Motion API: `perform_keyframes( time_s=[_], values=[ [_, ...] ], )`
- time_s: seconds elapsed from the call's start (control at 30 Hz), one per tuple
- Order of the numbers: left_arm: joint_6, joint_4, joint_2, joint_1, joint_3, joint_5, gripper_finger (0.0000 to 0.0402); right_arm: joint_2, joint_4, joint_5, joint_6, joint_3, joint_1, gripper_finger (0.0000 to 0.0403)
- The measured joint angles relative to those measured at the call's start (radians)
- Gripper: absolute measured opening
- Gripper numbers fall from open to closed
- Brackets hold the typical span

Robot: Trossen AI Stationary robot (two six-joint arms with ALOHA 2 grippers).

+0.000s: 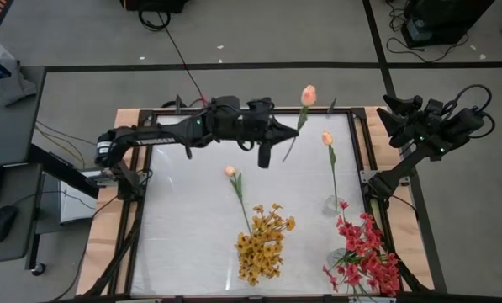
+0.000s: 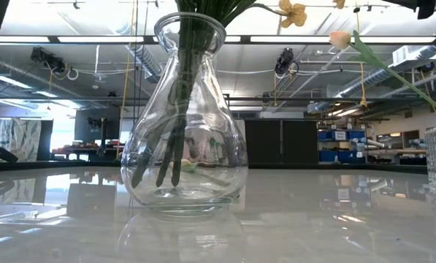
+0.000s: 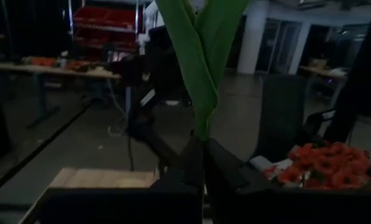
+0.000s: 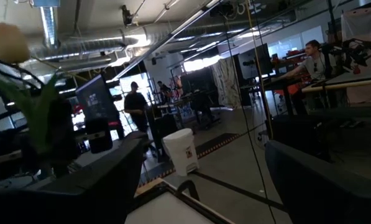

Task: Sort flowers into vase by color
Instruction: Put the top light pink flower into the top transparent vase

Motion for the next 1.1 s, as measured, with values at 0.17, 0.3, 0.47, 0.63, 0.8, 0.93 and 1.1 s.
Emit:
perform_keyframes(
  time_s=[0.17, 0.3, 0.47, 0.63, 0.8, 0.93, 1.1],
  values=[
    [-0.003, 0.106, 0.059, -0.025, 0.000, 0.036, 0.0009, 0.000, 0.001, 0.001, 0.000, 0.000, 0.000, 0.0346],
    [-0.007, 0.184, 0.109, -0.046, 0.000, 0.058, 0.0009, 0.000, 0.001, 0.001, 0.000, 0.000, 0.000, 0.0346],
    [-0.007, 0.284, 0.173, -0.072, 0.000, 0.059, 0.0009, 0.000, 0.000, 0.001, 0.000, 0.000, 0.000, 0.0346],
    [0.027, 0.440, 0.248, -0.094, 0.000, 0.059, 0.0009, 0.000, 0.000, 0.001, 0.000, 0.000, 0.000, 0.0346],
    [0.035, 0.572, 0.319, -0.113, 0.000, 0.059, 0.0009, 0.000, 0.000, 0.001, 0.000, 0.000, 0.000, 0.0346],
    [0.005, 0.612, 0.354, -0.117, 0.000, 0.084, 0.0009, 0.000, 0.000, 0.000, 0.000, 0.000, 0.000, 0.0346],
    [0.009, 0.677, 0.398, -0.118, 0.000, 0.093, 0.0009, 0.000, 0.000, 0.001, 0.000, 0.000, 0.000, 0.0346]
  ],
)
